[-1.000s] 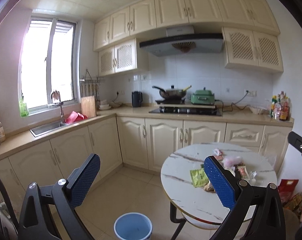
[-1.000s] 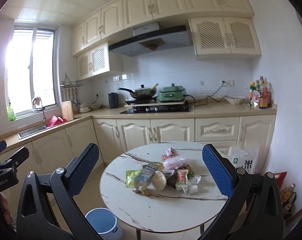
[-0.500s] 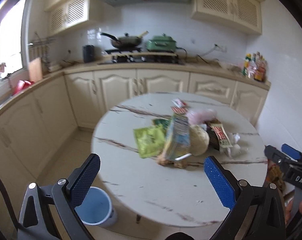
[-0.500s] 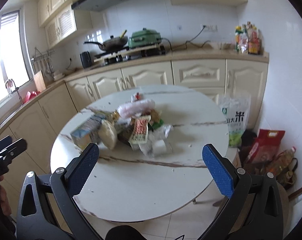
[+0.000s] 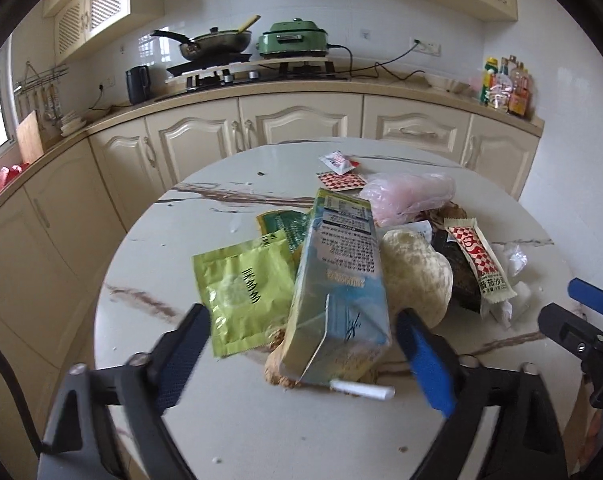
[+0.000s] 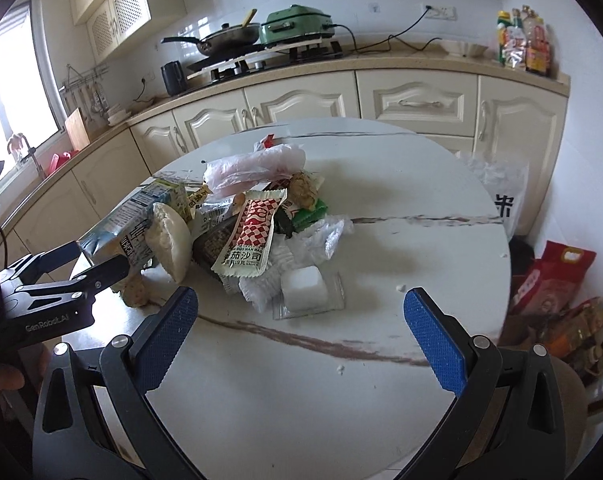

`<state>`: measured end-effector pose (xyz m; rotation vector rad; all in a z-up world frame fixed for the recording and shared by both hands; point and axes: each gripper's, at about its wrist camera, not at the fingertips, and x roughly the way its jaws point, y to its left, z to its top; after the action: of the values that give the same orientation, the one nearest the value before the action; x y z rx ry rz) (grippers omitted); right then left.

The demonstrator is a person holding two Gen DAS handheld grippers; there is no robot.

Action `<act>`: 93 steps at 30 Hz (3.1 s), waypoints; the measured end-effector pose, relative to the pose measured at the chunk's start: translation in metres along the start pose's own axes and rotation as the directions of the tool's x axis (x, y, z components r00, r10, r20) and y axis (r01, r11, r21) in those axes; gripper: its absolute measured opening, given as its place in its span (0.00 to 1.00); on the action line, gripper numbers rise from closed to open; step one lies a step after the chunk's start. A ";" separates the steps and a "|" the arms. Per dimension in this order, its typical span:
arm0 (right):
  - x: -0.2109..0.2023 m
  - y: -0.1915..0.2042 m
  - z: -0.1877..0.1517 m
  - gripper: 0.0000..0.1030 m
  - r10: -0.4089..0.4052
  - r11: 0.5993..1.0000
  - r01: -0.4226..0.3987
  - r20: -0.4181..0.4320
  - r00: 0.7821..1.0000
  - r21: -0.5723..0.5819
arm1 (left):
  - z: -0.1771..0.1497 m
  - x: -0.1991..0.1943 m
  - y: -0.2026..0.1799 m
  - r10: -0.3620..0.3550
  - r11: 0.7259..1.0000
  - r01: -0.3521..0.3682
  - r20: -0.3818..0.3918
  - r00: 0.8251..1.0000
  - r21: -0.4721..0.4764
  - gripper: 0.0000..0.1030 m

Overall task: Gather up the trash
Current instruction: 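Grasp the juice carton with the left tool while the right tool grasps the red-and-white sauce packet, then carry both items to the blue bucket and open both tools to drop them, then move both tools back from the bucket toward the table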

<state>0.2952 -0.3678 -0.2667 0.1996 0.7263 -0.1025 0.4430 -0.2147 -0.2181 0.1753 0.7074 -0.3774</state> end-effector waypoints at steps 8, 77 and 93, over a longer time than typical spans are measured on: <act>0.029 0.003 0.019 1.00 0.001 1.000 -0.001 -0.005 1.000 -0.020 | -0.003 0.012 0.027 -0.083 0.996 0.084 0.016 0.996 -0.041 0.34; 0.358 0.439 -0.086 0.44 0.293 0.843 -0.472 -0.516 0.805 -0.258 | -0.280 -0.017 0.419 0.003 0.789 -0.214 -0.345 0.938 -0.576 0.36; 0.264 0.452 -0.056 0.63 0.375 0.815 -0.508 -0.415 0.829 -0.278 | -0.230 -0.149 0.391 0.277 0.696 -0.387 -0.271 0.922 -0.605 0.64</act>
<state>0.5283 0.0787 -0.4184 0.0107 1.0139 0.5438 0.3552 0.2506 -0.2800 -0.3377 0.9107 0.2565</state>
